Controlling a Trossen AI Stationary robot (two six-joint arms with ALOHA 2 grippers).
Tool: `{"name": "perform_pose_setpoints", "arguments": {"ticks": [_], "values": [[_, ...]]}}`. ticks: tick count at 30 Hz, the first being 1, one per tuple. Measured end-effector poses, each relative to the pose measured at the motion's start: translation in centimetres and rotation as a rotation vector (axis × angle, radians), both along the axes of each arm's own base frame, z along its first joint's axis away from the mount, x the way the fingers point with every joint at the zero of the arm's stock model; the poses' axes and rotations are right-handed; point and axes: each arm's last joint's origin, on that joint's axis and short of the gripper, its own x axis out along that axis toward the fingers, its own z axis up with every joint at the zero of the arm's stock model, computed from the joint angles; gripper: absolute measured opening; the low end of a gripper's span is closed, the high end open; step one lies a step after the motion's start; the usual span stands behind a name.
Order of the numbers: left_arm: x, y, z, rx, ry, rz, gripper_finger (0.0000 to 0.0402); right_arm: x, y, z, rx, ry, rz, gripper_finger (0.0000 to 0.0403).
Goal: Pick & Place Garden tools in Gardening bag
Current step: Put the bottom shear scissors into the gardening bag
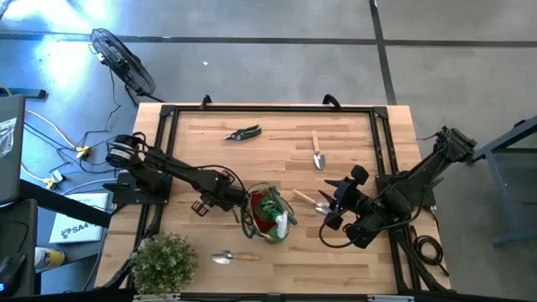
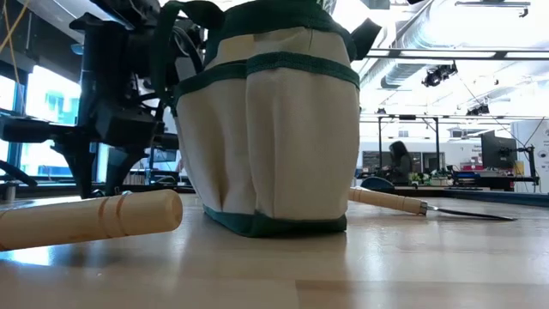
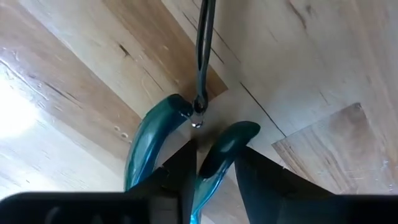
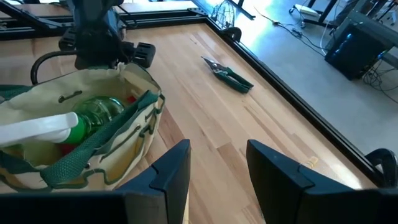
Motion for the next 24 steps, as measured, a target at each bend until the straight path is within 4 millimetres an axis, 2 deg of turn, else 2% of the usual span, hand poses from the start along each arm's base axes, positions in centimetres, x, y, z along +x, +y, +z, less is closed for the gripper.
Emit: {"name": "perform_pose_setpoints", "arguments": {"ticks": [5, 10, 17, 24], "values": [[0.0, 0.0, -0.1, 0.011, -0.002, 0.028, 0.0036, 0.0, 0.0, 0.0, -0.007, 0.005, 0.005, 0.0148], [0.3, 0.0, 0.3, 0.049, -0.013, 0.101, 0.0036, 0.0, 0.1, 0.0, -0.041, 0.020, 0.024, 0.0148], [1.0, -0.1, 3.2, 0.186, 0.026, 0.150, 0.0035, 0.0, 0.0, 0.1, -0.076, 0.021, 0.027, 0.0148], [0.5, 0.0, 4.4, 0.236, 0.098, 0.210, 0.0035, -0.2, 0.4, 0.1, -0.063, 0.030, 0.048, 0.0148]]}}
